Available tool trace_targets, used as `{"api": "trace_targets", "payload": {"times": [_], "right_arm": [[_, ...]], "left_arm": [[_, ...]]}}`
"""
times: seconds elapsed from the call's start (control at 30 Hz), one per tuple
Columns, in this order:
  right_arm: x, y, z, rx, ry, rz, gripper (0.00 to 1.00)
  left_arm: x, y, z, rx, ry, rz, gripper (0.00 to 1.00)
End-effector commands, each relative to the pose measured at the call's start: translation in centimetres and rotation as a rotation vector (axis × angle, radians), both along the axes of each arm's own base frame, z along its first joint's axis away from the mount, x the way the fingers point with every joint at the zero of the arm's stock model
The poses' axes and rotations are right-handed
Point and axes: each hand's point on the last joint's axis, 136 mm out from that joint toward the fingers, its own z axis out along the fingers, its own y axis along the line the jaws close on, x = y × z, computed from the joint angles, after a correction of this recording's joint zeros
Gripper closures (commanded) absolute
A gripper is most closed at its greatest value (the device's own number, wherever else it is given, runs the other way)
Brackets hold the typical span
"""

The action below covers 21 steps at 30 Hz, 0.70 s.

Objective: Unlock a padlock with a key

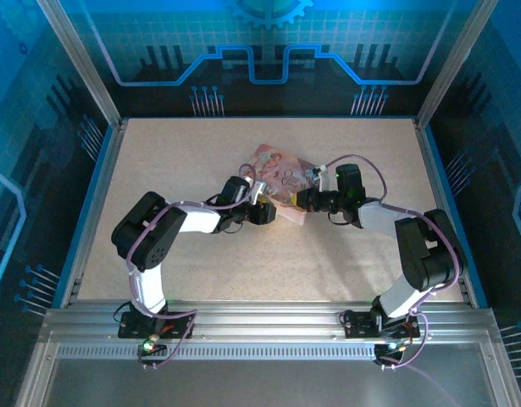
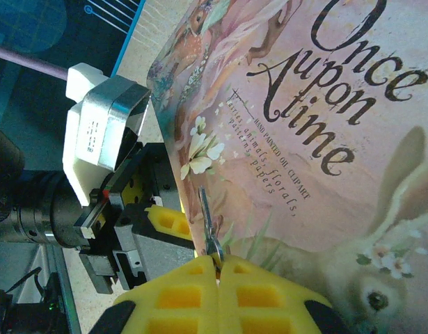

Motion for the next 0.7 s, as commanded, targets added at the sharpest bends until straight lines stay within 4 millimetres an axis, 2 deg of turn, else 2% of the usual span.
{"api": "trace_targets", "payload": {"times": [0.0,0.23,0.67], "right_arm": [[-1.1,-0.4,-2.1,-0.009,0.071,0.011,1.00],[-1.1,-0.4,-2.1,-0.007,0.073,0.012,1.00],[-1.1,-0.4,-2.2,-0.007,0.077,0.012,1.00]], "left_arm": [[0.8,-0.5,2.6,0.010,-0.088,-0.007,0.45],[0.7,-1.3,2.9,0.007,-0.090,-0.026,0.46],[0.3,-1.8,1.6,0.024,-0.058,-0.037,0.54]]}}
